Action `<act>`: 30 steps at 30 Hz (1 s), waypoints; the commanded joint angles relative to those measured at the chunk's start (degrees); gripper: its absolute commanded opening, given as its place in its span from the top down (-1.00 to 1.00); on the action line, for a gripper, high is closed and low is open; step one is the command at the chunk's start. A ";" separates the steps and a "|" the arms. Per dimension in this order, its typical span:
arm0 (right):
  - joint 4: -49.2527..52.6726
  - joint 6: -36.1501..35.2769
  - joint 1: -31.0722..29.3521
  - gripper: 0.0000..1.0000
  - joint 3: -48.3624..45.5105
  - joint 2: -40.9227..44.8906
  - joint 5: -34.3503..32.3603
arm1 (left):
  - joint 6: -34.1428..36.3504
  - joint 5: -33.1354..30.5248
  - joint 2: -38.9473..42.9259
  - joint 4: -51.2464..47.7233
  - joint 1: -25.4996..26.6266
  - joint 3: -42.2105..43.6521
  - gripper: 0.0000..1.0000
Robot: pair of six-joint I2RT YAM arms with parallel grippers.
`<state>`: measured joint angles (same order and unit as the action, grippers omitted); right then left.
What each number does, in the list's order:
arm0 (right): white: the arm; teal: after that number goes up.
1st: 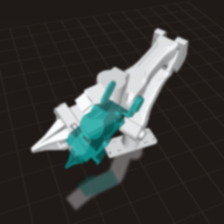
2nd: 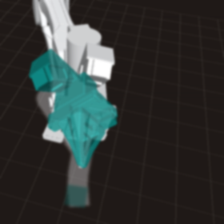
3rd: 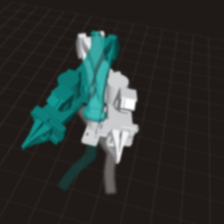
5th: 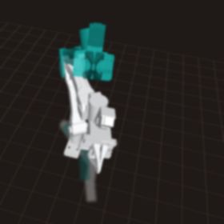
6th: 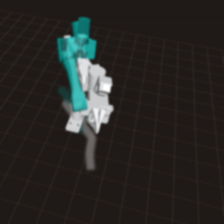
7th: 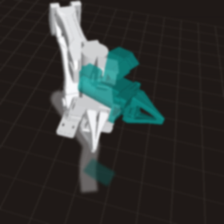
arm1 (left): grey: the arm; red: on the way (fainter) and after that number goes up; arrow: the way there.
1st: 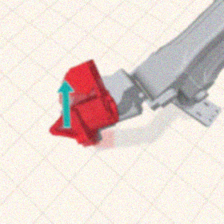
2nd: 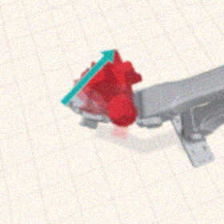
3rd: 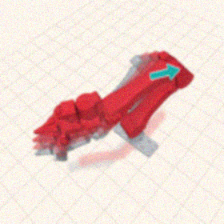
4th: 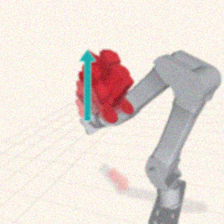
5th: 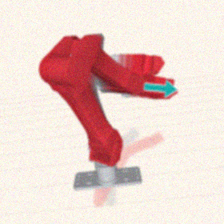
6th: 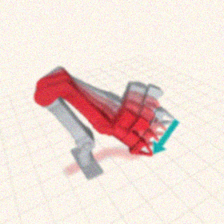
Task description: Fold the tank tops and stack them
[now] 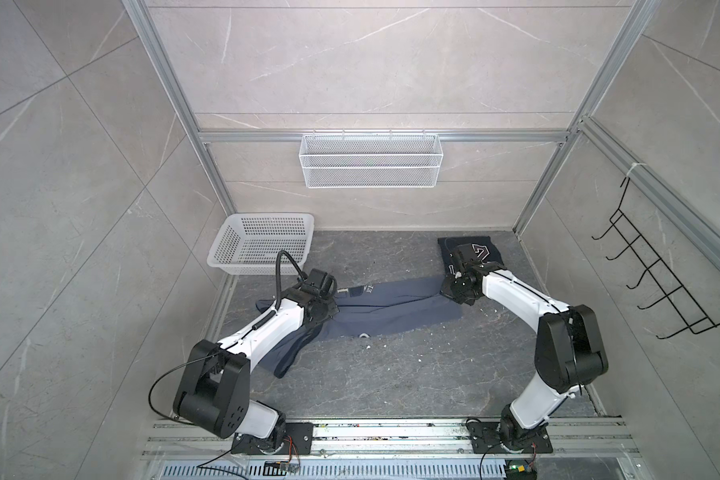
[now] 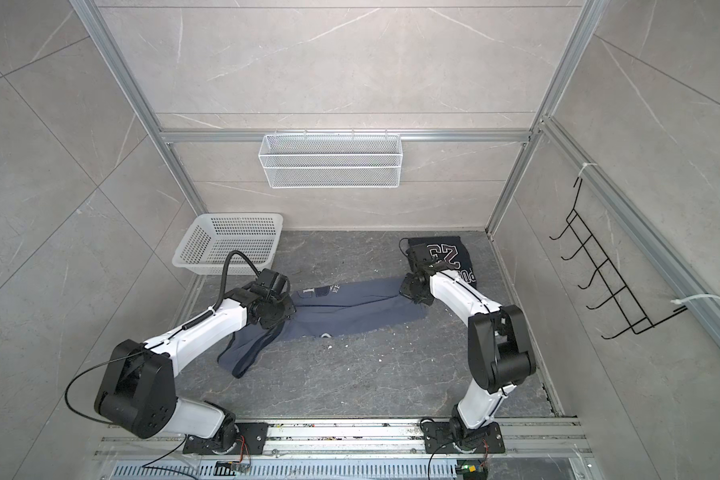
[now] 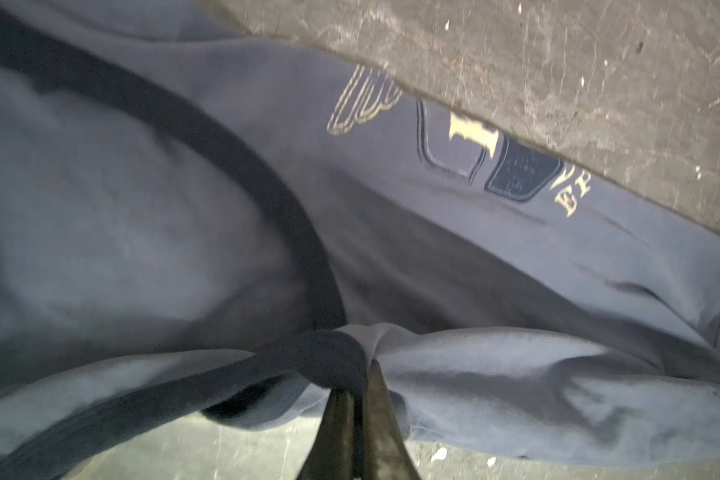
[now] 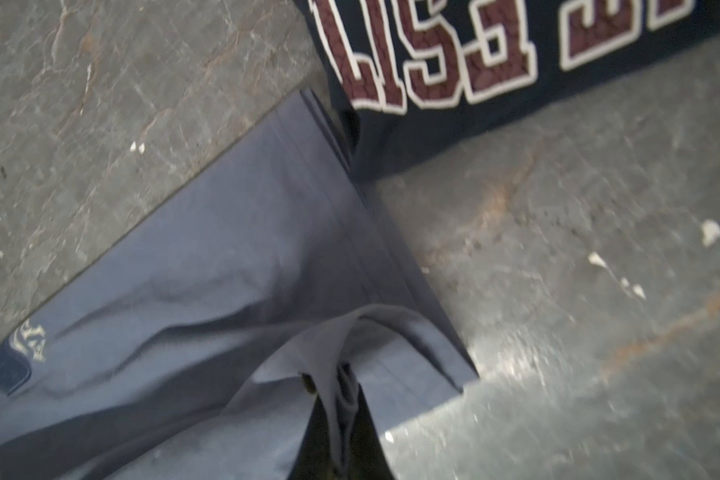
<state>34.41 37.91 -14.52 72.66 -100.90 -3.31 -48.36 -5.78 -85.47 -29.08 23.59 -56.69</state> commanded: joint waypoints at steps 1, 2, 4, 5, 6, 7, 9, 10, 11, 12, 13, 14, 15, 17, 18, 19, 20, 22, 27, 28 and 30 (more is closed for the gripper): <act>0.46 -0.62 0.87 0.75 3.28 -3.16 -1.55 | 2.40 1.09 -2.52 1.53 -1.48 -3.10 0.84; 0.48 -0.60 1.03 0.64 3.92 -4.01 -1.57 | 2.39 1.06 -3.58 1.78 -1.72 -3.48 0.68; 0.90 -0.51 1.36 0.46 5.03 -5.30 -1.96 | 2.48 1.50 -5.68 1.89 -2.45 -4.42 0.45; 1.04 -0.60 1.56 0.33 5.46 -5.72 -2.05 | 2.56 1.95 -6.74 1.84 -2.94 -5.11 0.34; 1.09 -0.72 1.68 0.22 5.75 -5.86 -2.18 | 2.78 2.23 -7.42 1.92 -3.28 -5.55 0.23; 1.45 -1.08 1.84 0.12 6.22 -5.87 -2.35 | 3.04 2.25 -8.06 1.85 -3.74 -6.17 0.11; 1.62 -2.26 1.82 0.00 6.36 -4.94 -2.42 | 3.88 2.20 -8.48 0.91 -4.47 -7.34 -0.09; 1.62 -3.06 1.86 -0.04 5.94 -3.80 -2.41 | 4.35 1.74 -8.04 0.49 -4.61 -7.61 -0.14; 1.52 -3.84 1.75 -0.05 5.33 -2.61 -2.27 | 4.87 1.04 -7.23 -0.21 -4.61 -7.88 -0.17; 1.13 -4.62 1.62 -0.07 4.24 -1.03 -2.00 | 5.77 -0.17 -5.87 -0.98 -4.44 -8.00 -0.19; 0.61 -5.51 1.40 -0.08 3.21 0.44 -1.31 | 6.37 -1.31 -4.32 -1.68 -4.05 -7.92 -0.21; -0.20 -6.74 1.04 -0.08 1.66 2.32 -0.15 | 7.10 -2.53 -2.46 -2.30 -3.26 -7.70 -0.23; -0.59 -7.60 0.54 -0.08 0.42 3.78 0.77 | 7.74 -3.60 -0.86 -2.87 -2.13 -7.44 -0.24; -1.29 -9.74 -1.52 -0.06 -2.50 6.64 2.85 | 8.88 -5.95 2.48 -4.05 1.53 -6.76 -0.22; -1.20 -10.10 -2.71 -0.04 -3.48 7.42 3.10 | 9.17 -6.75 3.61 -4.18 3.71 -6.24 -0.20; -0.89 -10.31 -4.36 -0.02 -4.68 8.21 3.10 | 9.15 -7.73 4.45 -4.34 6.36 -5.60 -0.17; -0.97 -10.40 -5.48 -0.01 -5.53 8.50 3.13 | 9.09 -7.61 4.69 -4.28 8.33 -5.18 -0.17; -1.88 -10.51 -7.48 0.03 -7.26 8.56 3.62 | 8.19 -5.09 3.73 -3.86 11.31 -4.20 -0.14; -4.03 -10.53 -8.86 0.09 -7.68 4.66 4.07 | 6.88 -0.52 -1.65 1.03 13.45 -2.38 -0.08; -4.09 -10.49 -8.97 0.10 -7.25 3.56 4.02 | 6.81 -0.17 -2.71 1.52 13.47 -2.50 -0.06; -4.00 -10.31 -8.89 0.11 -5.89 1.49 4.02 | 7.17 0.44 -5.12 2.69 13.26 -3.05 -0.06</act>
<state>31.20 28.42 -23.55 65.63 -96.60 0.45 -41.43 -7.03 -88.49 -28.99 37.28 -59.42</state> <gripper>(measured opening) 0.449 0.529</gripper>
